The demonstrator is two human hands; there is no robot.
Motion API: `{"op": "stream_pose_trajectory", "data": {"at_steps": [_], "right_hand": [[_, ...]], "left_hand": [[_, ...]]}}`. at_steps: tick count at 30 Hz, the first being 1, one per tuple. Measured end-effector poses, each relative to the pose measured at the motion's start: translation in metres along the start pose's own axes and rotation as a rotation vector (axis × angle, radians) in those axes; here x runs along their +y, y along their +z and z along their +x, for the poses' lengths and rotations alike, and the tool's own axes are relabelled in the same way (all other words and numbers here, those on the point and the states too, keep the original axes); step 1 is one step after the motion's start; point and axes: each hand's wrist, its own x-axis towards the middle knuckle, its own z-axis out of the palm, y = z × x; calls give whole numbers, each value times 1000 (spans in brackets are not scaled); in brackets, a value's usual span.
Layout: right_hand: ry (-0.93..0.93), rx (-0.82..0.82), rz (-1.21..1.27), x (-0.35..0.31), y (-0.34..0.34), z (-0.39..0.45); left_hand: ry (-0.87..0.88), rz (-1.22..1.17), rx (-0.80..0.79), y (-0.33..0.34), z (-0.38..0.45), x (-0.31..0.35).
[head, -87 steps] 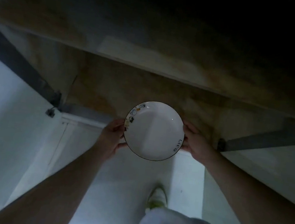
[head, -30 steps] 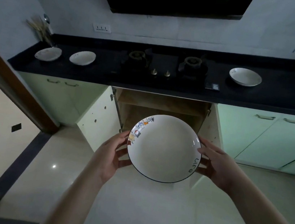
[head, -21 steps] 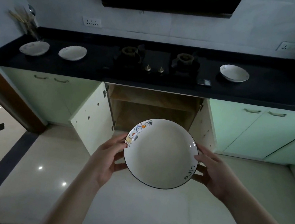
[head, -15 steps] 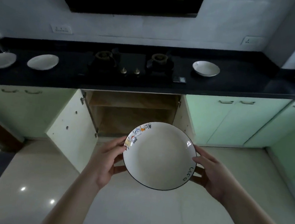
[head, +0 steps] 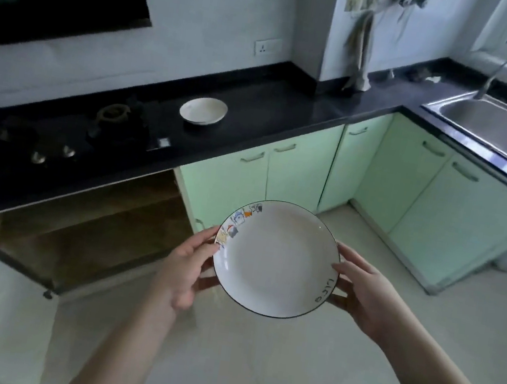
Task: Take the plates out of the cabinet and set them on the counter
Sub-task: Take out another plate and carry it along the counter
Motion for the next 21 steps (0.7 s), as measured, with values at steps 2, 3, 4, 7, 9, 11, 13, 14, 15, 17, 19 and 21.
{"op": "stream_pose_trajectory", "data": {"at_steps": [2, 3, 4, 7, 9, 11, 13, 14, 15, 17, 19, 21], "right_hand": [[0, 39, 19, -18, -33, 4], [-1, 50, 28, -27, -47, 7], [2, 59, 32, -36, -59, 10], [16, 87, 35, -55, -86, 26], [19, 74, 45, -65, -95, 44], [28, 62, 56, -73, -97, 66], [40, 54, 62, -80, -92, 92], [43, 48, 65, -84, -88, 106], [42, 42, 65, -88, -84, 121], [31, 36, 58, -99, -74, 150], [30, 54, 46, -116, -65, 179], [30, 82, 36, -135, -58, 203]], "left_hand": [[-16, 18, -44, 39, 16, 2], [-18, 23, -63, 56, 22, 3], [-23, 27, -78, 71, 29, 4], [-43, 38, -100, 104, 47, 9], [-44, 29, -95, 116, 61, 12], [-45, 23, -83, 121, 78, 19], [-43, 33, -78, 121, 99, 28], [-39, 32, -79, 119, 112, 34], [-35, 24, -81, 116, 125, 40], [-22, 0, -102, 111, 155, 52], [-13, -9, -120, 109, 185, 65], [-8, -11, -121, 112, 213, 79]]}}
